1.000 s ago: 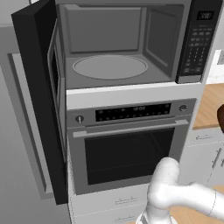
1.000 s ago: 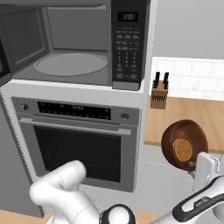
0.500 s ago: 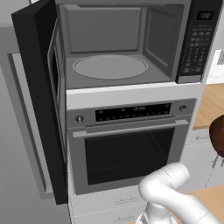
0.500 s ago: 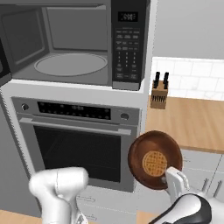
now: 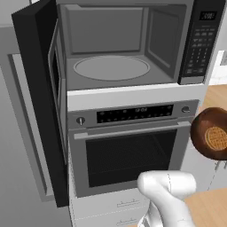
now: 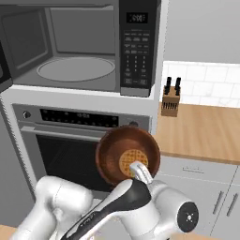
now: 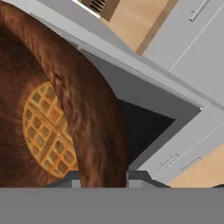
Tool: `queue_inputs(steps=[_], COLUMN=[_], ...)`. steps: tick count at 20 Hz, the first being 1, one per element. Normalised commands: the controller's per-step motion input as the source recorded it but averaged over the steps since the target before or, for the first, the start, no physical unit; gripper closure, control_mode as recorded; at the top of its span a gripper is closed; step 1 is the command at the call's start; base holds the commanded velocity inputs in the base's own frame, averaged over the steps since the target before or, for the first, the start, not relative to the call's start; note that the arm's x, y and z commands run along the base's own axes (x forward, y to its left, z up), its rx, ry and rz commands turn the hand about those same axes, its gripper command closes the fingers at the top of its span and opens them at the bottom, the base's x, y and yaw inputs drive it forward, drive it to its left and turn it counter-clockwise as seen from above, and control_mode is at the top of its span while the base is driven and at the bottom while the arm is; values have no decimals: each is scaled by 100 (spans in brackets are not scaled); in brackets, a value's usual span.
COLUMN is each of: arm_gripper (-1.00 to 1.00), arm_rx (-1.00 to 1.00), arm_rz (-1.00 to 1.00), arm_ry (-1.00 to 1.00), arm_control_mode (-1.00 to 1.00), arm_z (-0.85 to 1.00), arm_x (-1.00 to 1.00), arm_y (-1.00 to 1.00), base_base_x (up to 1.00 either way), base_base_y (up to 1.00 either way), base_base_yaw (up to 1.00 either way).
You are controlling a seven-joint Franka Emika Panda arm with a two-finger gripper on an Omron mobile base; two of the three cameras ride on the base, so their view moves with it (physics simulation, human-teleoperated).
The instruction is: Open the microwave, place the bowl with waffle inside the microwave, then close the microwave door and turn it on.
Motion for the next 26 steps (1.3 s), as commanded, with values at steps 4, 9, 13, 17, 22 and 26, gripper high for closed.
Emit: queue_inputs(steps=[4,9,13,17,22,26], arm_gripper=[100,100,100,100,100,100], arm_rx=[-26,-19,-3,0,0,5], arm_rz=[-16,-19,-31,-25,-22,-8], arm_ry=[10,4,2,12,4,15], arm_control_mode=[-100,-100,-100,-100,-100,-100], arm_z=[100,100,100,100,99,96], arm_x=[-13,-4,0,0,18,65], arm_y=[100,100,100,100,100,52], base_base_x=[0,0,0,0,0,0], base_base_y=[0,0,0,0,0,0], base_base_yaw=[0,0,0,0,0,0])
